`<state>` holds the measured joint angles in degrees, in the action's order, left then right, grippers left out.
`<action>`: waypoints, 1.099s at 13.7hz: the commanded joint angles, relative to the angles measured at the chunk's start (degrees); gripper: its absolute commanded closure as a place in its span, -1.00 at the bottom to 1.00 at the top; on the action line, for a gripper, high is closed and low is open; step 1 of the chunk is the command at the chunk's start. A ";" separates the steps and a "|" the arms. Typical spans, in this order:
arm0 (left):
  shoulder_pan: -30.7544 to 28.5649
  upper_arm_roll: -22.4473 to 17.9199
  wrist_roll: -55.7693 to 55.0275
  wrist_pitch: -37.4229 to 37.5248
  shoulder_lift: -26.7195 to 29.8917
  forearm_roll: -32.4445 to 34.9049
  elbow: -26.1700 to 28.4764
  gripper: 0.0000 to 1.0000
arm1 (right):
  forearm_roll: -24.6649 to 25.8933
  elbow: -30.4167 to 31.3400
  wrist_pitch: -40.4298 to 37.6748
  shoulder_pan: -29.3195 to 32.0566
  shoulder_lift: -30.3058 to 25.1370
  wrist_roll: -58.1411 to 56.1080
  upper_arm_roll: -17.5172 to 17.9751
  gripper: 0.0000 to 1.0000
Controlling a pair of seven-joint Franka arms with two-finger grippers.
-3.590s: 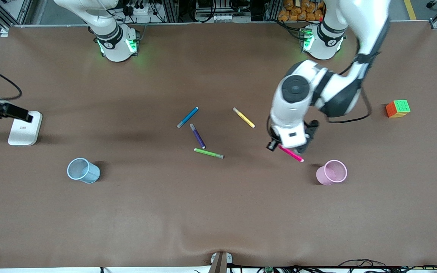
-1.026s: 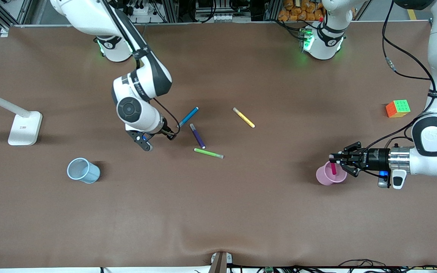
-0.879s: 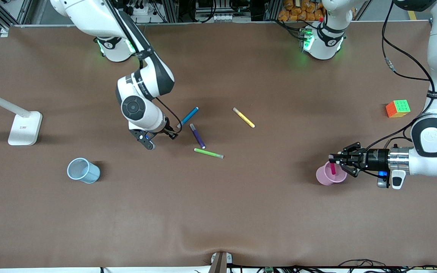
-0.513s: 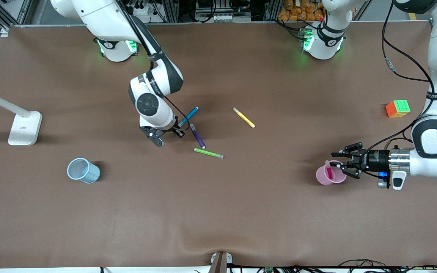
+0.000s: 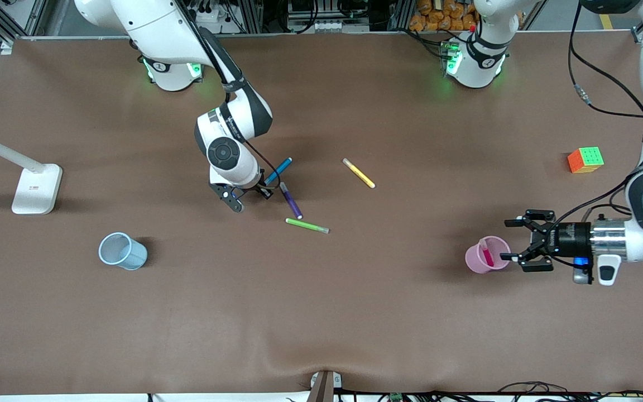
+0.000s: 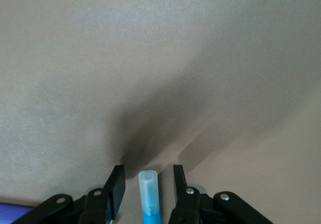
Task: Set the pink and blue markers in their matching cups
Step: 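Lift the blue marker with the right gripper while the left gripper withdraws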
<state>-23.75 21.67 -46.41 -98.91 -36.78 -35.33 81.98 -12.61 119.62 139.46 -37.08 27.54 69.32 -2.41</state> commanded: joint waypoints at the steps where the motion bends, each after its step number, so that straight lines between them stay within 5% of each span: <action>1: -0.16 0.13 -1.22 1.35 4.86 2.54 0.28 -1.00 | -0.92 1.67 1.34 -1.32 -1.08 0.64 -0.49 0.22; 3: 0.19 0.21 -1.05 1.35 7.58 5.61 0.28 -1.00 | -0.92 1.76 1.77 -2.46 -1.08 1.16 -0.49 0.25; 6: 0.20 1.44 -0.44 1.44 11.36 10.10 0.28 -1.00 | -0.83 1.67 2.13 -3.08 -1.26 1.87 -0.58 1.00; 11: 0.20 6.09 3.68 4.25 18.30 25.80 0.28 -1.00 | -0.13 1.23 0.73 -2.29 -3.09 0.73 -0.84 1.00; 15: -0.24 7.86 21.93 5.21 23.49 34.79 0.64 -1.00 | 0.13 -2.54 -6.29 -0.36 -5.91 -2.79 -2.42 1.00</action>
<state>-23.31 29.72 -32.84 -94.61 -16.46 -3.76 81.36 -12.54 118.28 137.06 -38.61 24.25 68.17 -4.29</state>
